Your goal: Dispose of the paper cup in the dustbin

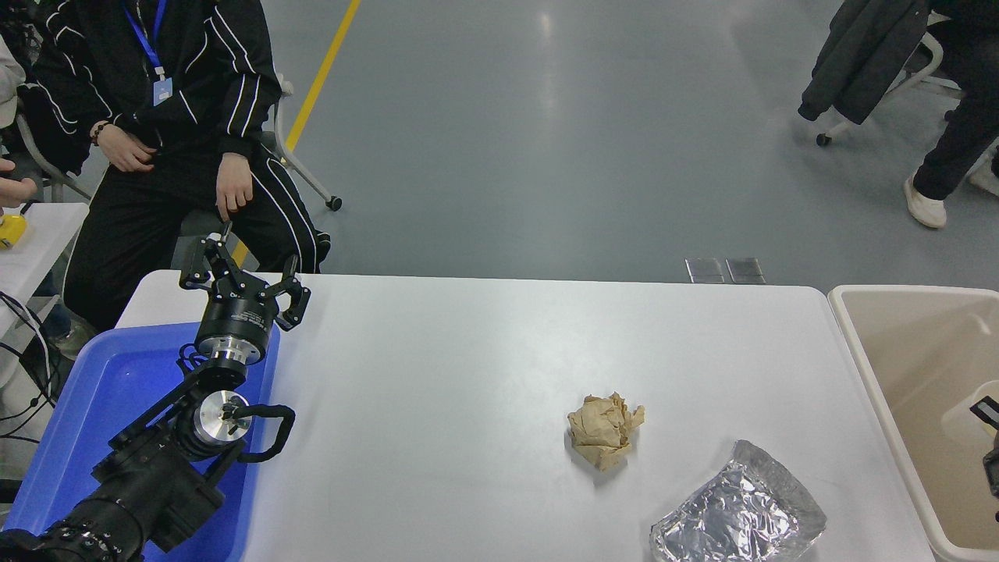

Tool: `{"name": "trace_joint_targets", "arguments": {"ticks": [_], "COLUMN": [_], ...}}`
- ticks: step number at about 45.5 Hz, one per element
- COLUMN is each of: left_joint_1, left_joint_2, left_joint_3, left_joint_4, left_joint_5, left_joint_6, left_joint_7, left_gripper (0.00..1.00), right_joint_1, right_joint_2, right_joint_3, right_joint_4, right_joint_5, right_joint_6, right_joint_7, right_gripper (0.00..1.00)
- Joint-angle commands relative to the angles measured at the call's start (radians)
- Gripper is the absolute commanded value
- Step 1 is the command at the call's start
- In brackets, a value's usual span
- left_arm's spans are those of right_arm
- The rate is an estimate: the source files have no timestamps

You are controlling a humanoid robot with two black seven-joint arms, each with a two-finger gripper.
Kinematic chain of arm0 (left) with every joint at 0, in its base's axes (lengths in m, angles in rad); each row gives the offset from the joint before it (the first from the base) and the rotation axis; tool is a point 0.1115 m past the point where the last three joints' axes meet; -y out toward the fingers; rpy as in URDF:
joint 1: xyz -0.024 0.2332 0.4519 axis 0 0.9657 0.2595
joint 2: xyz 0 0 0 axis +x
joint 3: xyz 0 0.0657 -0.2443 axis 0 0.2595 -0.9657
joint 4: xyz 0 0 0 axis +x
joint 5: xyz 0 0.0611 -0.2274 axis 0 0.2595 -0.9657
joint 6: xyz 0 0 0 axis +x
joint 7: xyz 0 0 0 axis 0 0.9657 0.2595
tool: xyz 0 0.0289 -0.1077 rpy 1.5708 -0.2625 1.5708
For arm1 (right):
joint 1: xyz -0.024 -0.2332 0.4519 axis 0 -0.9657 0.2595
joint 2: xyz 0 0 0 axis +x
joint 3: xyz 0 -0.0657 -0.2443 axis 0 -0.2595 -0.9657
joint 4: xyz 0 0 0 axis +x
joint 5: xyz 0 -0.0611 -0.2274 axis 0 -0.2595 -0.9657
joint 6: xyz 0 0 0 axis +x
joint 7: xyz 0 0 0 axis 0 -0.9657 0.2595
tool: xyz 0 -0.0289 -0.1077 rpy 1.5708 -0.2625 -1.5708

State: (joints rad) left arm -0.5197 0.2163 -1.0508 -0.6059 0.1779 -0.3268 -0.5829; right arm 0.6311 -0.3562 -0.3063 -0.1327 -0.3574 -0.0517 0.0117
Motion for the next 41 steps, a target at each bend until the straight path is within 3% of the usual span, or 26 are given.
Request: {"name": "trace_joint_targets", "arguments": {"ticks": [1,14,17,33,41], "left_joint_1": [0.000,0.000,0.000,0.000,0.000], "left_joint_2": [0.000,0.000,0.000,0.000,0.000], "left_joint_3": [0.000,0.000,0.000,0.000,0.000], "left_joint_4": [0.000,0.000,0.000,0.000,0.000], "left_joint_5": [0.000,0.000,0.000,0.000,0.000], "left_joint_6": [0.000,0.000,0.000,0.000,0.000], "left_joint_7": [0.000,0.000,0.000,0.000,0.000], "left_gripper": [1.00,1.00,1.00,1.00,1.00], "right_joint_1": [0.009,0.028,0.068,0.317,0.430], "right_joint_2": [0.000,0.003,0.003,-0.049,-0.102], "right_joint_3": [0.000,0.000,0.001,0.133,0.243], "right_joint_4": [0.001,0.005,0.005,0.010,0.105], "right_joint_5": [0.000,0.000,0.000,0.096,0.124], "right_joint_6": [-0.056,-0.059,-0.059,-0.020,-0.005], "right_joint_7": [0.001,0.002,0.002,0.001,0.022], "right_gripper": [0.88,0.93,0.99,0.99,0.99]}}
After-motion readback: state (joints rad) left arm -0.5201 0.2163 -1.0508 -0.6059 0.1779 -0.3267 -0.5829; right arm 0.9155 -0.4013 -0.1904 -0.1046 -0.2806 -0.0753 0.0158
